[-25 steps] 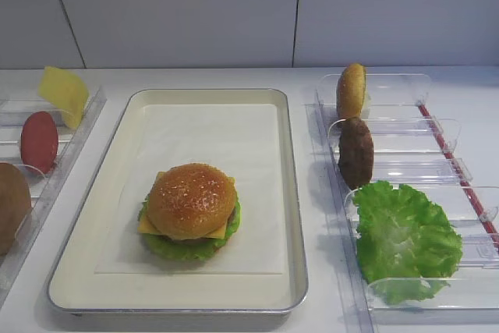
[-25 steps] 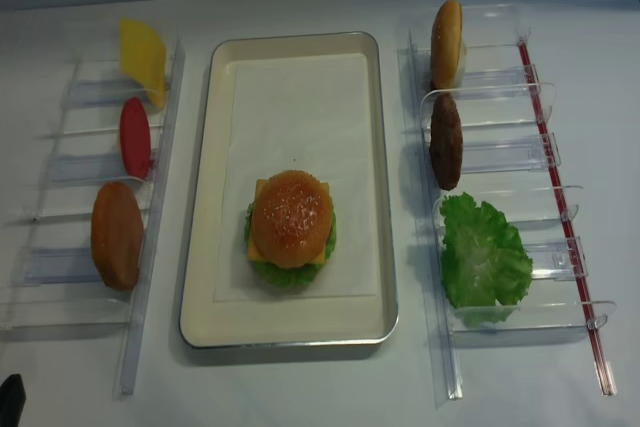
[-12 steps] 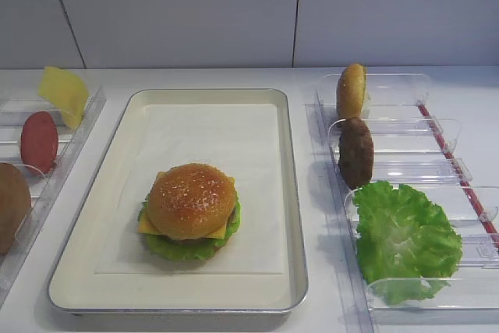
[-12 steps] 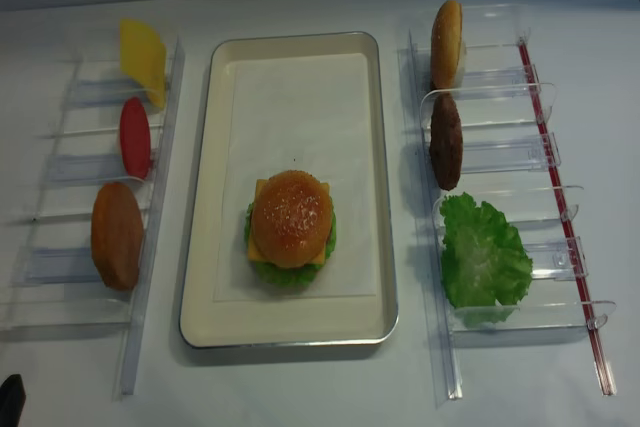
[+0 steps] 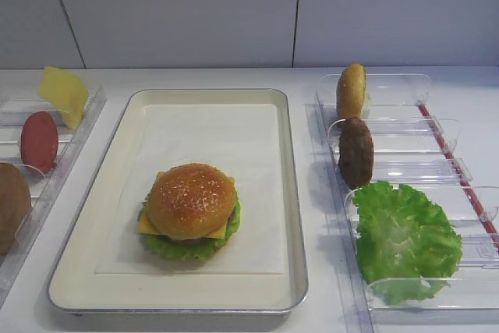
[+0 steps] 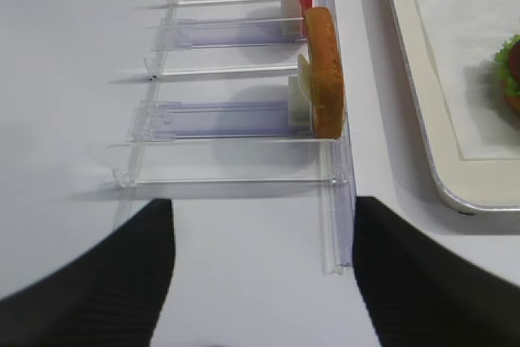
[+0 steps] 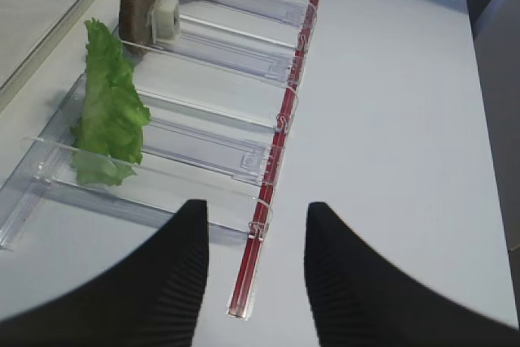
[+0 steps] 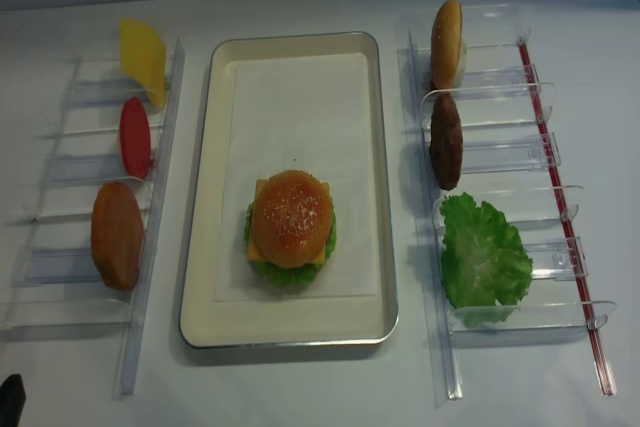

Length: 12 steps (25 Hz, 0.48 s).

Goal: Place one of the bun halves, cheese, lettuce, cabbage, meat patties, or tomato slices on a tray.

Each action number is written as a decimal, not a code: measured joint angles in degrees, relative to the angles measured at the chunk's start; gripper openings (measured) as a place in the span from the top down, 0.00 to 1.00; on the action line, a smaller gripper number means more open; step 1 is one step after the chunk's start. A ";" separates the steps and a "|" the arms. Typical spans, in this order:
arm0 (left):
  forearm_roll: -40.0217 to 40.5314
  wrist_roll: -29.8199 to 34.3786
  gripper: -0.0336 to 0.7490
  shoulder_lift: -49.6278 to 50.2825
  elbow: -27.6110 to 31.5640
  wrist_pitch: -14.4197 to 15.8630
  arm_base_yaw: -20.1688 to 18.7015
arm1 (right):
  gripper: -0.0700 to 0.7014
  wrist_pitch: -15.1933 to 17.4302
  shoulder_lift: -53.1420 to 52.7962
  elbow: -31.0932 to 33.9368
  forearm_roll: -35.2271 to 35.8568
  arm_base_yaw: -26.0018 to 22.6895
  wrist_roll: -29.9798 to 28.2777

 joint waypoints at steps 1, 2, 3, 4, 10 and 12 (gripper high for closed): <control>0.00 0.00 0.35 0.00 0.00 0.00 0.00 | 0.48 0.00 0.00 0.00 0.00 0.00 0.00; 0.00 0.00 0.35 0.00 0.00 0.00 0.00 | 0.48 0.00 0.00 0.00 0.00 0.00 0.00; 0.00 0.00 0.35 0.00 0.00 0.00 0.00 | 0.49 0.00 0.00 0.00 0.00 0.00 0.00; 0.00 0.00 0.35 0.00 0.00 0.00 0.00 | 0.50 0.00 0.00 0.00 0.00 0.00 0.00; 0.00 0.00 0.35 0.00 0.00 0.00 0.00 | 0.51 0.00 0.00 0.00 0.00 0.00 0.00; 0.00 0.00 0.35 0.00 0.00 0.00 0.00 | 0.51 0.00 0.00 0.00 0.00 0.00 0.00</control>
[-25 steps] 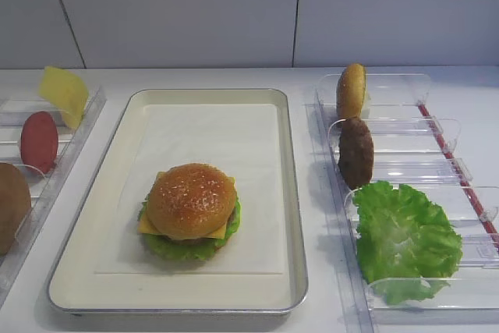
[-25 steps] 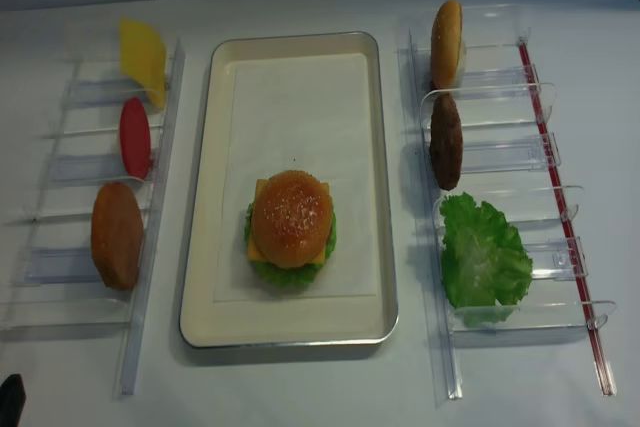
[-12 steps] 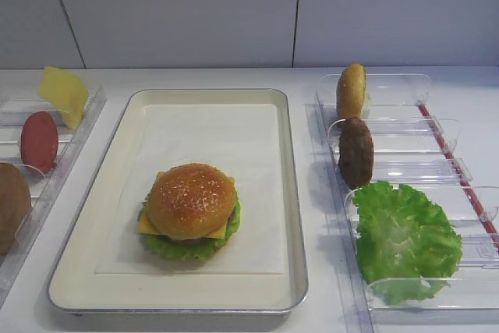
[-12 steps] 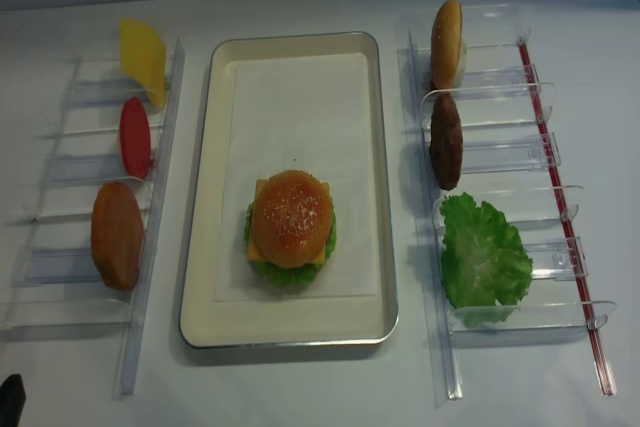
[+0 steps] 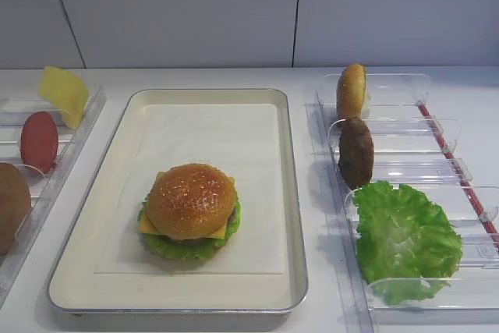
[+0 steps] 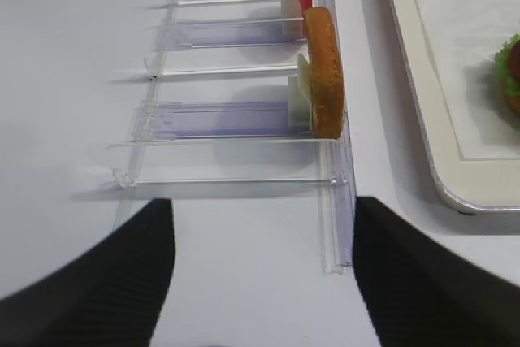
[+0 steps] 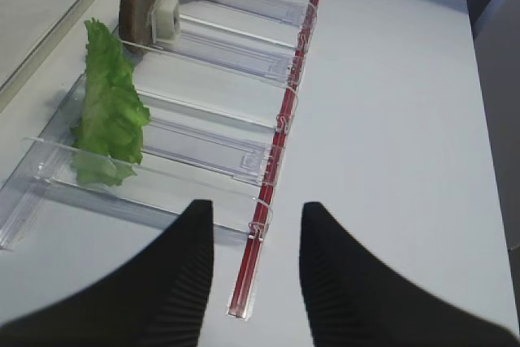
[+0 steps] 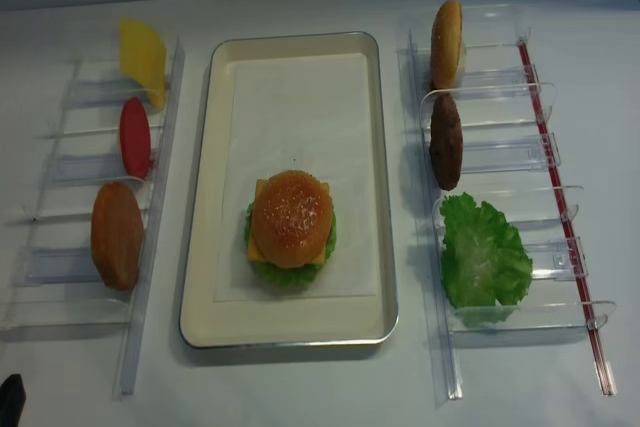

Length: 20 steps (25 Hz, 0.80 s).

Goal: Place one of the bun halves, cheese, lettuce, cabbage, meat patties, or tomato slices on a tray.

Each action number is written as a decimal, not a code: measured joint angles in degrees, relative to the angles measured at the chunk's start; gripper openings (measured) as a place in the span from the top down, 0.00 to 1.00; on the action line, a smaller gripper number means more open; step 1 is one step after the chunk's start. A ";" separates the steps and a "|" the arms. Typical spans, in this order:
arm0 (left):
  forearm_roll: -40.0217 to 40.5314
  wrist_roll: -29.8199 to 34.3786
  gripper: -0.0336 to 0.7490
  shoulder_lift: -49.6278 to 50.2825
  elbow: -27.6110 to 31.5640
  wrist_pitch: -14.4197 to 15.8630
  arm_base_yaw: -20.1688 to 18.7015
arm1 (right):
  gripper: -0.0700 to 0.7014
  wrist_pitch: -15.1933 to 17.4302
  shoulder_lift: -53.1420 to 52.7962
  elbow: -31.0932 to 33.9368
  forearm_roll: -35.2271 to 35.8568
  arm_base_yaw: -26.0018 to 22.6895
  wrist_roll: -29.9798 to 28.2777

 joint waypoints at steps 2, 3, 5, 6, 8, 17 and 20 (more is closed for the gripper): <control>0.00 0.00 0.35 0.00 0.00 0.00 0.00 | 0.51 0.00 0.00 0.00 0.00 0.00 0.00; 0.00 0.00 0.35 0.00 0.00 0.00 0.00 | 0.51 0.00 0.00 0.00 0.00 0.00 0.00; 0.00 0.00 0.35 0.00 0.00 0.00 0.00 | 0.51 0.00 0.00 0.00 0.00 0.00 0.00; 0.00 0.00 0.35 0.00 0.00 0.00 0.00 | 0.51 0.00 0.00 0.00 0.00 0.00 0.00; 0.00 0.00 0.35 0.00 0.00 0.00 0.00 | 0.51 0.00 0.00 0.00 0.00 0.00 0.00; 0.00 0.00 0.35 0.00 0.00 0.00 0.00 | 0.51 0.00 0.00 0.00 0.00 0.00 0.00; 0.00 -0.09 0.35 0.00 0.00 0.00 0.00 | 0.51 0.00 0.00 0.00 0.00 0.00 0.00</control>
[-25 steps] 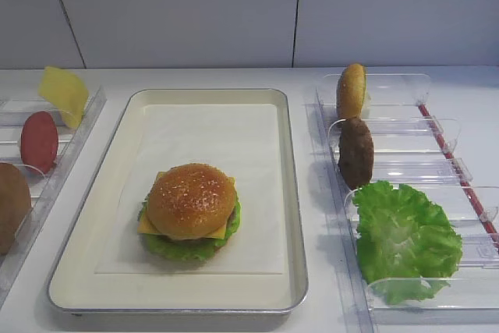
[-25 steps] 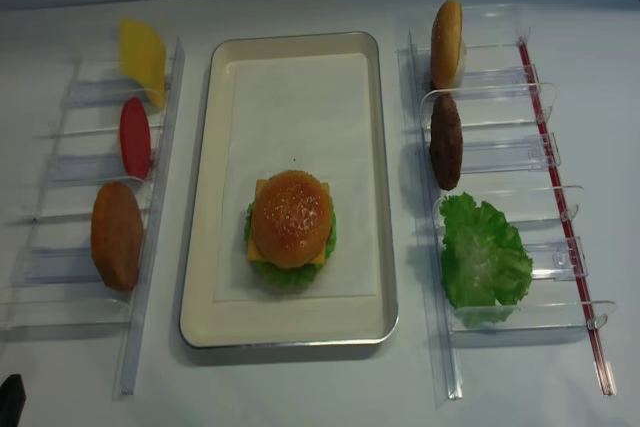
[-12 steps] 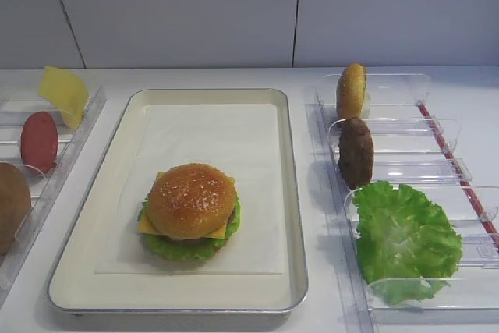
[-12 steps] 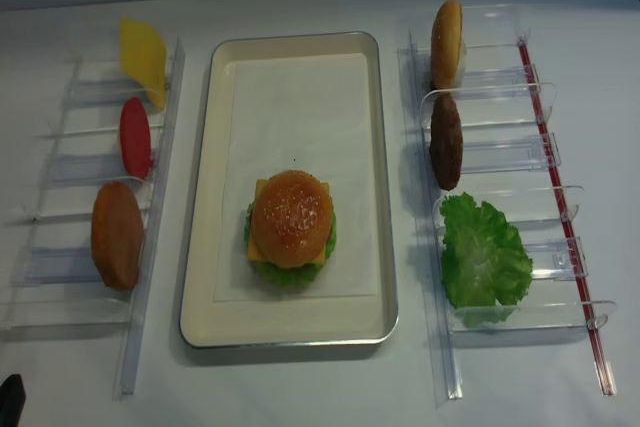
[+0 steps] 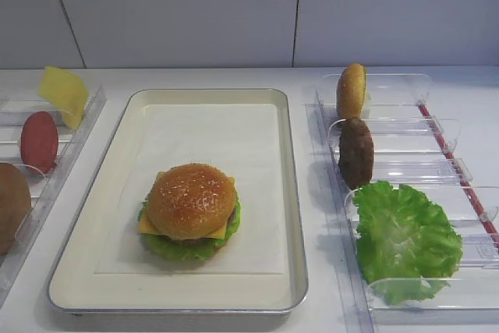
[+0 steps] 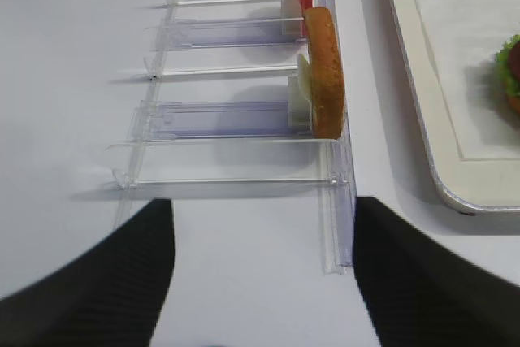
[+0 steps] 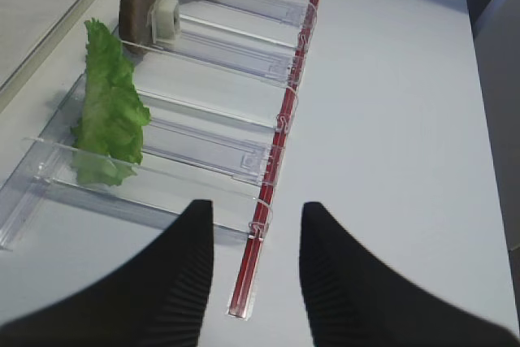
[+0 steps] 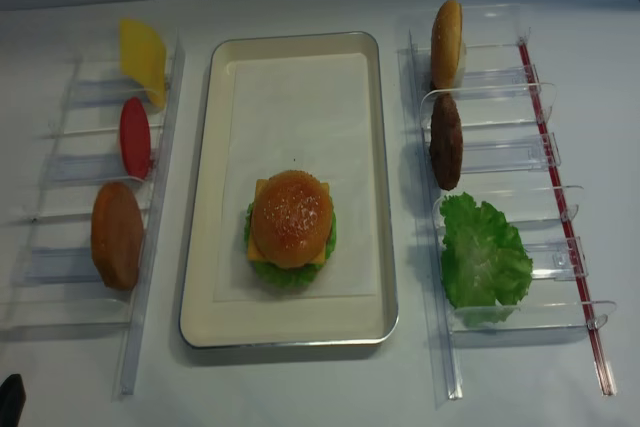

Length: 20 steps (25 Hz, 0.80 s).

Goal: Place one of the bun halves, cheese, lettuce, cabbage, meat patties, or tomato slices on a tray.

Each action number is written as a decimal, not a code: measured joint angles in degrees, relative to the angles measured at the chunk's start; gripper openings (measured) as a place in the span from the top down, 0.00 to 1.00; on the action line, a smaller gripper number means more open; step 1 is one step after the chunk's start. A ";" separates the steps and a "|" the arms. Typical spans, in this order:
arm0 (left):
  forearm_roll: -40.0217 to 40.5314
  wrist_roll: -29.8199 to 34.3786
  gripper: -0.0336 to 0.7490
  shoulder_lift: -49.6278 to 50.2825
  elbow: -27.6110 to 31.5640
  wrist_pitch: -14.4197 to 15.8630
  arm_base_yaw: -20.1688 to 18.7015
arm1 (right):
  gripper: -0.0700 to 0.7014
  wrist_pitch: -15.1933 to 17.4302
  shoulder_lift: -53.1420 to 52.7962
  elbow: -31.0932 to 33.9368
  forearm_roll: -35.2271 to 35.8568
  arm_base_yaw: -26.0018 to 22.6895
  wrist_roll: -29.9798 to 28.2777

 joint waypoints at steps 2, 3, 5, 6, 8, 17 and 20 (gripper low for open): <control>0.00 0.00 0.35 0.00 0.00 0.00 0.00 | 0.51 0.00 0.00 0.00 0.00 0.00 0.00; 0.00 0.00 0.35 0.00 0.00 0.00 0.00 | 0.51 0.00 0.00 0.00 0.00 0.00 0.00; 0.00 0.00 0.35 0.00 0.00 0.00 0.00 | 0.51 0.00 0.00 0.00 0.00 0.00 0.00; 0.00 0.00 0.35 0.00 0.00 0.00 0.00 | 0.51 0.00 0.00 0.00 0.00 0.00 0.00; 0.00 0.00 0.35 0.00 0.00 0.00 0.00 | 0.51 0.00 0.00 0.00 0.00 0.00 0.00; 0.00 0.00 0.35 0.00 0.00 0.00 0.00 | 0.51 0.00 0.00 0.00 0.00 0.00 0.10; 0.00 0.00 0.35 0.00 0.00 0.00 0.00 | 0.51 0.00 0.00 0.00 0.00 0.00 0.10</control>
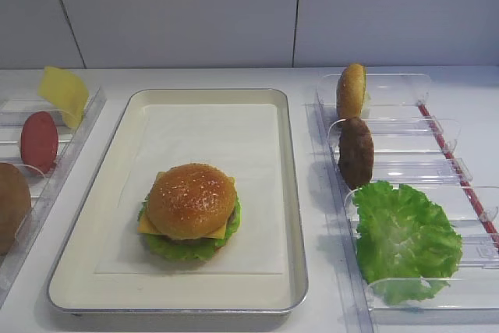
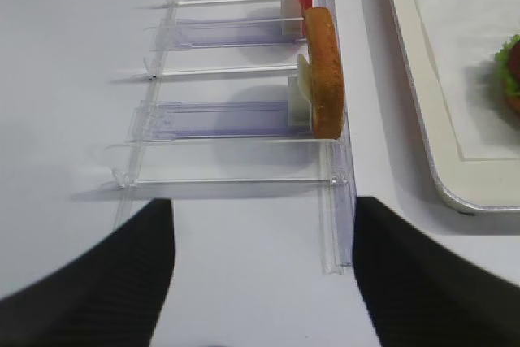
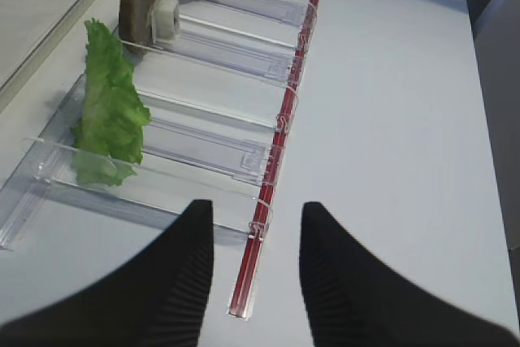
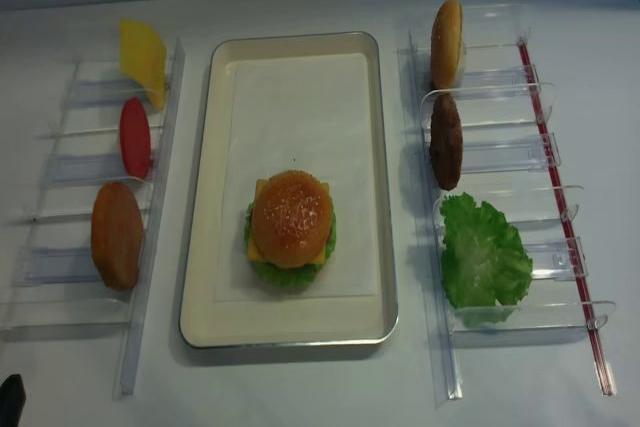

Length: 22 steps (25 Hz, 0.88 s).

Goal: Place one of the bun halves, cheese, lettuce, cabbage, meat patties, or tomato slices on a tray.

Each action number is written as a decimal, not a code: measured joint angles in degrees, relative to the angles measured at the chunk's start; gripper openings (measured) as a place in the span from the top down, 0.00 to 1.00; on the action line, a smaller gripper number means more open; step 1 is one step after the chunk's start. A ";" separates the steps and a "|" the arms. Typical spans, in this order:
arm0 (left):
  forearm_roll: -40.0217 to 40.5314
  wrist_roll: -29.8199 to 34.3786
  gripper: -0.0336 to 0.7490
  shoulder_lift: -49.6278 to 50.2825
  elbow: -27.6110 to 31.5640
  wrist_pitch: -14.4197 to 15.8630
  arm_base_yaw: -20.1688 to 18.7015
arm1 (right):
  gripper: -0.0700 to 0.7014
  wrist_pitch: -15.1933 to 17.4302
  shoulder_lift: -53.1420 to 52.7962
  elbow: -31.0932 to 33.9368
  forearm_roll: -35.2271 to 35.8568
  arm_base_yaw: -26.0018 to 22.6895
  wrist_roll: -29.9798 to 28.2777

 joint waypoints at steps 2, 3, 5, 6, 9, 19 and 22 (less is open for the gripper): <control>0.00 0.00 0.35 0.00 0.00 0.00 0.00 | 0.51 0.00 0.00 0.00 0.00 0.00 0.00; 0.00 0.00 0.35 0.00 0.00 0.00 0.00 | 0.51 0.00 0.00 0.00 0.00 0.00 0.00; 0.00 0.00 0.35 0.00 0.00 0.00 0.00 | 0.51 0.00 0.00 0.00 0.00 0.00 0.00; 0.00 0.00 0.35 0.00 0.00 0.00 0.00 | 0.51 0.00 0.00 0.00 0.00 0.00 0.00; 0.00 0.00 0.35 0.00 0.00 0.00 0.00 | 0.51 0.00 0.00 0.00 0.00 0.00 0.11; 0.00 0.00 0.35 0.00 0.00 0.00 0.00 | 0.51 0.00 0.00 0.00 0.00 0.00 0.11; 0.00 0.00 0.35 0.00 0.00 0.00 0.00 | 0.51 0.00 0.00 0.00 0.00 0.00 0.11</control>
